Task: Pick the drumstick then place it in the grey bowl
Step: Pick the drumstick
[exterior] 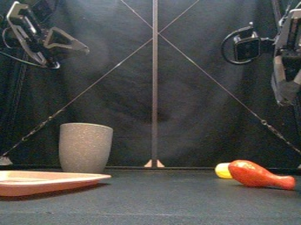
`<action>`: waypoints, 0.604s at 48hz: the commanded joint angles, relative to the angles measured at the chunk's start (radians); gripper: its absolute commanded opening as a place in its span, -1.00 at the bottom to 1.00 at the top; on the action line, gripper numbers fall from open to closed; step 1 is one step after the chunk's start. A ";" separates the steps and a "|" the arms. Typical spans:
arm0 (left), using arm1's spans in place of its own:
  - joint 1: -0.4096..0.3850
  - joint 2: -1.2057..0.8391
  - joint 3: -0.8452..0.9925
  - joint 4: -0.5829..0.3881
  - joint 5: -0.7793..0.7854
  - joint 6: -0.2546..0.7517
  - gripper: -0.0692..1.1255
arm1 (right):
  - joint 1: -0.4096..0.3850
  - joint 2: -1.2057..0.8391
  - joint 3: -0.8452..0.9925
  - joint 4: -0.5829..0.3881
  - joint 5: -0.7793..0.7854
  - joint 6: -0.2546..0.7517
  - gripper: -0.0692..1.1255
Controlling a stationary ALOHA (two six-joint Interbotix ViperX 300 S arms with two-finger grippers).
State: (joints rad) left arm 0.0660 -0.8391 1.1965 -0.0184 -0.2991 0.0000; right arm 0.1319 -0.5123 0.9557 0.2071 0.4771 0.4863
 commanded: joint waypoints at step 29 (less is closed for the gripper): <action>0.032 0.005 0.011 -0.002 -0.009 0.000 -0.90 | 0.201 0.324 -0.175 -0.612 0.072 0.773 -0.07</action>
State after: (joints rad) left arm 0.0951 -0.8376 1.2195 -0.0184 -0.2991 0.0000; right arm 0.3175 -0.1749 0.7915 -0.3850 0.5722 1.2072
